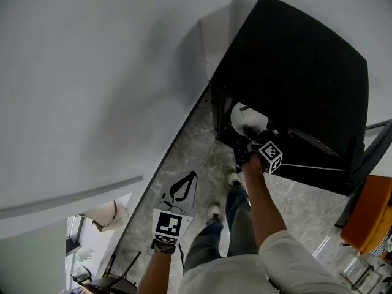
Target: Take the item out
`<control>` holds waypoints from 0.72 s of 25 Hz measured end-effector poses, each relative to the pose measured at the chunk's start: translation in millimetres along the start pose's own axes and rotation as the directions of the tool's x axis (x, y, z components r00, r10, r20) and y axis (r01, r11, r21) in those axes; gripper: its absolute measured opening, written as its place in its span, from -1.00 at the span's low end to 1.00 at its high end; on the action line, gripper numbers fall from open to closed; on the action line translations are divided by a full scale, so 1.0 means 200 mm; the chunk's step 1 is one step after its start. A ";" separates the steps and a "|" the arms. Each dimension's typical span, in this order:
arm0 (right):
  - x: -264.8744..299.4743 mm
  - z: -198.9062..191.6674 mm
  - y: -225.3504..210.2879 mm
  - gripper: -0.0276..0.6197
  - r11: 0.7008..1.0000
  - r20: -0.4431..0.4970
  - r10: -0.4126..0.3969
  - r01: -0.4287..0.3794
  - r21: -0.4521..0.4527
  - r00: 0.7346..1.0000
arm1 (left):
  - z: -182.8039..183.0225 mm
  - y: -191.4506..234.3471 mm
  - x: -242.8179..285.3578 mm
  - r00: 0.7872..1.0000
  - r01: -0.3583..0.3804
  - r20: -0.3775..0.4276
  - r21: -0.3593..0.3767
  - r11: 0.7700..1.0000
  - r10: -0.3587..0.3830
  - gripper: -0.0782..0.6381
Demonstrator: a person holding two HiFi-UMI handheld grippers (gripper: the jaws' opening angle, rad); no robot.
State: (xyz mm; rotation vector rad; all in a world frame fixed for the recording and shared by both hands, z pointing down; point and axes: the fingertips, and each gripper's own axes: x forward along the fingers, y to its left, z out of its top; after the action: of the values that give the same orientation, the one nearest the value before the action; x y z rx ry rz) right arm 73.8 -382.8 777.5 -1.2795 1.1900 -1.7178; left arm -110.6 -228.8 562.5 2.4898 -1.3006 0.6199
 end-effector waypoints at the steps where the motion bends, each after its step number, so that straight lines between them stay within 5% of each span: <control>1: 0.00 0.00 0.00 -0.80 1.000 0.001 -0.004 0.004 0.005 1.000 | 0.00 -0.01 0.00 1.000 0.004 0.001 0.007 1.000 -0.004 -0.77; 18: -0.20 0.01 -0.01 -0.85 1.000 0.007 -0.023 0.023 0.014 1.000 | 0.04 0.03 -0.07 0.999 -0.002 0.034 0.004 1.000 0.002 -0.77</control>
State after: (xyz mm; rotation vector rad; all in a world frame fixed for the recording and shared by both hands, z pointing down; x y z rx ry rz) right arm 87.9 -347.4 765.3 -1.2950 1.1607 -1.7338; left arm -121.1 -225.9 548.0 2.5129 -1.3148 0.5835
